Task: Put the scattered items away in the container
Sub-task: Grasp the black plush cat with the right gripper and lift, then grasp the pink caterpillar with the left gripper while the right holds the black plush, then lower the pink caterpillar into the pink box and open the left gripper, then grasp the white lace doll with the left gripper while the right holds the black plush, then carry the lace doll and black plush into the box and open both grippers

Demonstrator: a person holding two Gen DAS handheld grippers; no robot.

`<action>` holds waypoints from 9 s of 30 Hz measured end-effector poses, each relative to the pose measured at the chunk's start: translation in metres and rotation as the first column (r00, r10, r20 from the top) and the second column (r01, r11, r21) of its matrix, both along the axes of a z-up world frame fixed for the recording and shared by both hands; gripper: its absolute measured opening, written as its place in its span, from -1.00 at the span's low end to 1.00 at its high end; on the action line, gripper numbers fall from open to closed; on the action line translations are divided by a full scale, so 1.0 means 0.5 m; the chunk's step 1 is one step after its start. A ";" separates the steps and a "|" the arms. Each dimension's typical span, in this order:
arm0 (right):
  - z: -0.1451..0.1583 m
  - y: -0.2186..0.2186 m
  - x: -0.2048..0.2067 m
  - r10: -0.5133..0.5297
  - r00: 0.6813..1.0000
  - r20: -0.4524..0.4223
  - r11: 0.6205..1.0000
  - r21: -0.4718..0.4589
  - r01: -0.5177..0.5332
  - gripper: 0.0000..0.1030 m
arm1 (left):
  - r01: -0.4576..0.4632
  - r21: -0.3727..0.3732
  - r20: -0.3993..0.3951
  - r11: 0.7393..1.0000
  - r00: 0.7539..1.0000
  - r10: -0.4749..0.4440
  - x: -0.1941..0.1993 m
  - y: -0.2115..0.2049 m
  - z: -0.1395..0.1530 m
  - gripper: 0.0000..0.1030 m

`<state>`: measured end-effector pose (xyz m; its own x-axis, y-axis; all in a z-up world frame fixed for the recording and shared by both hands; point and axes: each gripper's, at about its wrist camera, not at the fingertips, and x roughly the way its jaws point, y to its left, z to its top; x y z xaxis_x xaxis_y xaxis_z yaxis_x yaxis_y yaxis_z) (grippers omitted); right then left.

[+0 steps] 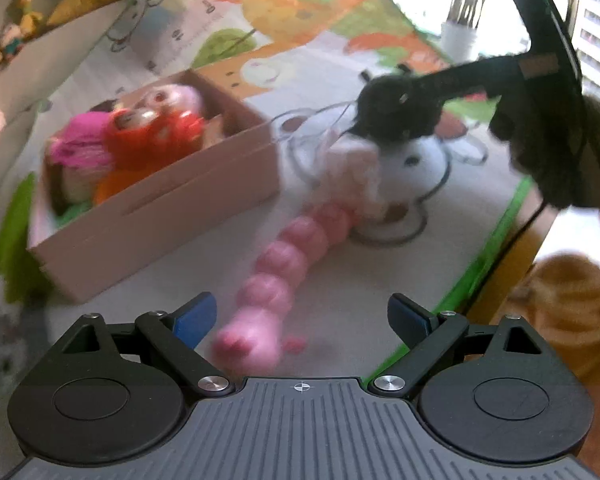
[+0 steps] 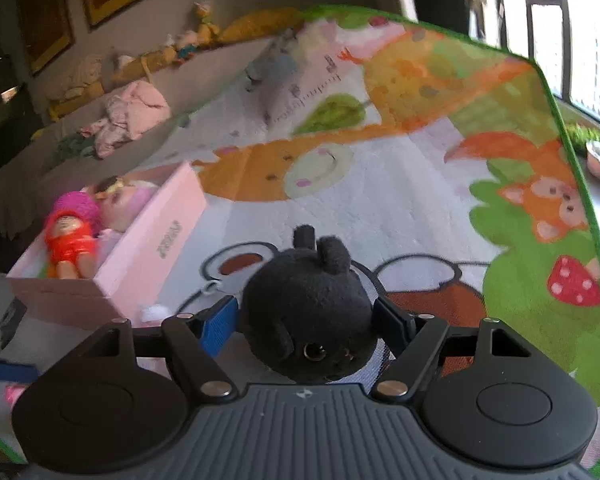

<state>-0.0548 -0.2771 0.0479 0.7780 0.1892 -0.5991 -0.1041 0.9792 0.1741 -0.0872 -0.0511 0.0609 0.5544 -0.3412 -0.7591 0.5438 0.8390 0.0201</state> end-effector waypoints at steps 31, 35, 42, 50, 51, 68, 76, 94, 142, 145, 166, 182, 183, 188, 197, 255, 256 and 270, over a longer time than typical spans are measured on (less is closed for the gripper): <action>-0.037 0.239 0.018 0.391 0.879 -0.273 0.906 0.285 -0.314 0.25 | -0.112 -0.022 0.086 0.993 0.990 0.114 -0.052 0.101 -0.006 0.41; -0.038 0.267 0.028 0.386 0.882 -0.271 0.912 0.259 -0.319 0.27 | -0.126 -0.011 0.050 0.992 0.991 0.126 -0.049 0.104 -0.027 0.33; -0.038 0.293 0.046 0.366 0.894 -0.259 0.920 0.243 -0.307 0.32 | -0.112 -0.017 0.033 0.994 0.993 0.112 -0.050 0.098 -0.037 0.07; -0.038 0.347 0.021 0.378 0.902 -0.208 0.926 0.078 -0.370 0.34 | -0.112 -0.021 0.045 0.993 0.993 0.113 -0.054 0.091 -0.041 0.07; -0.039 0.354 0.014 0.386 0.902 -0.195 0.922 0.042 -0.385 0.33 | -0.113 -0.021 0.046 0.993 0.992 0.114 -0.056 0.090 -0.041 0.07; 0.020 0.349 -0.042 0.457 0.880 -0.128 0.889 0.042 -0.456 -0.15 | -0.091 -0.051 0.113 0.995 0.989 0.097 -0.102 0.086 -0.011 -0.18; 0.148 0.338 -0.044 0.476 0.878 0.048 0.878 0.022 -0.477 -0.22 | -0.077 -0.084 0.271 0.993 0.958 0.097 -0.123 0.094 0.060 -0.18; 0.095 0.474 0.260 0.441 0.897 -0.023 0.897 -0.004 -0.441 -0.31 | -0.272 -0.110 0.309 0.956 0.905 0.293 0.143 0.238 0.037 -0.21; 0.005 0.029 -0.022 0.011 0.996 0.092 0.998 0.056 -0.017 0.48 | 0.023 0.018 0.160 1.000 0.987 -0.026 0.060 -0.150 -0.026 -0.62; 0.014 0.029 -0.010 -0.020 0.999 0.048 0.999 0.037 0.018 0.55 | 0.048 0.058 0.129 0.997 0.990 -0.055 0.051 -0.144 -0.025 -0.66; -0.001 0.042 0.021 0.051 0.998 0.039 0.996 0.070 -0.054 0.55 | 0.130 0.181 0.056 0.975 0.988 -0.142 0.066 -0.161 -0.030 -0.01; 0.018 0.059 -0.005 0.093 0.995 0.028 0.992 0.082 -0.095 -0.23 | -0.023 -0.083 0.079 0.996 0.996 0.030 0.046 -0.059 0.003 -0.77; 0.021 0.060 -0.008 0.098 0.995 0.028 0.991 0.083 -0.101 -0.24 | -0.022 -0.083 0.083 0.996 0.996 0.029 0.046 -0.058 0.006 -0.77; 0.027 0.063 -0.025 0.116 0.993 0.030 0.992 0.053 -0.117 -0.21 | -0.035 -0.095 0.093 0.995 0.995 0.044 0.041 -0.047 0.014 -0.77; 0.032 0.026 -0.076 0.062 0.994 0.095 0.998 -0.035 -0.059 0.35 | -0.003 -0.083 0.125 0.997 0.992 0.014 0.023 -0.039 0.017 -0.34; 0.130 0.223 0.296 0.275 0.958 0.083 0.857 0.430 -0.283 0.45 | -0.113 -0.154 0.313 0.982 0.937 0.156 0.117 0.200 0.094 0.14; 0.136 0.224 0.287 0.267 0.959 0.095 0.873 0.397 -0.283 0.43 | -0.108 -0.162 0.331 0.981 0.930 0.157 0.114 0.200 0.100 0.14; 0.105 0.290 0.272 0.323 0.944 0.062 0.912 0.245 -0.329 0.26 | -0.131 -0.176 0.234 0.976 0.957 0.171 0.183 0.168 0.067 0.02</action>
